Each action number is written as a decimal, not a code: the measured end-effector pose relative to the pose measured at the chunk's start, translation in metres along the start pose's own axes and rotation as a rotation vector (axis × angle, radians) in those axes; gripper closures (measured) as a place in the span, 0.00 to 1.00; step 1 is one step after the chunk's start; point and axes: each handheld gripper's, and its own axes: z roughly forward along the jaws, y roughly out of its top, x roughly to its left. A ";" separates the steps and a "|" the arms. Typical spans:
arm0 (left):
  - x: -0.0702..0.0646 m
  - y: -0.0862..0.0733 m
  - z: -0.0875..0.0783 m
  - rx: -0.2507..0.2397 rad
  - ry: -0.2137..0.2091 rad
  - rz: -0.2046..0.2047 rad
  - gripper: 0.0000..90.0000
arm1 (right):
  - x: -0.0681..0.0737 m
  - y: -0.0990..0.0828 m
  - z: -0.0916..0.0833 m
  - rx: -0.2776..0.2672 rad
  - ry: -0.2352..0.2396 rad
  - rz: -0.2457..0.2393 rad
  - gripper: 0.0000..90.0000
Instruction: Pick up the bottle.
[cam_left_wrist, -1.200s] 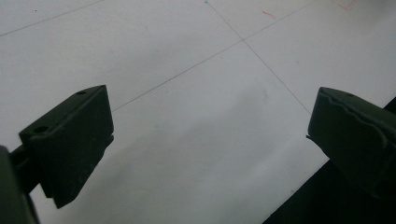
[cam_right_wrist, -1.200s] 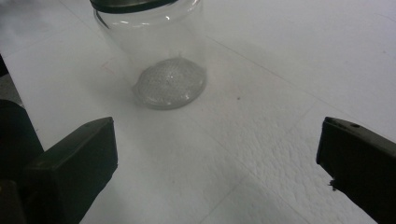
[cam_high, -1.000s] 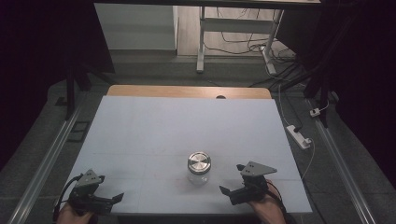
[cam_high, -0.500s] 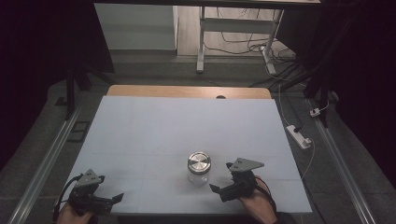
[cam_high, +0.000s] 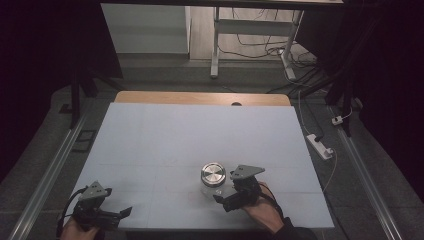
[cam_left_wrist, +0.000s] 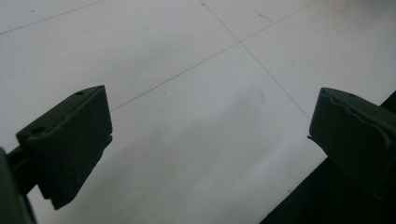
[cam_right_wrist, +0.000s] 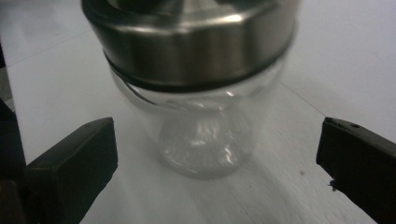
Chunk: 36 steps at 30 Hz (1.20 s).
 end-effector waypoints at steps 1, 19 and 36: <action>0.000 0.000 0.000 0.002 -0.003 -0.001 0.00 | 0.000 0.000 0.000 0.000 0.000 0.000 0.00; 0.001 0.000 0.000 0.001 -0.009 -0.001 0.00 | 0.004 0.015 0.027 0.009 0.019 -0.054 0.00; 0.000 0.000 0.000 0.001 -0.006 0.003 0.00 | 0.003 0.014 0.024 -0.020 0.022 -0.101 0.16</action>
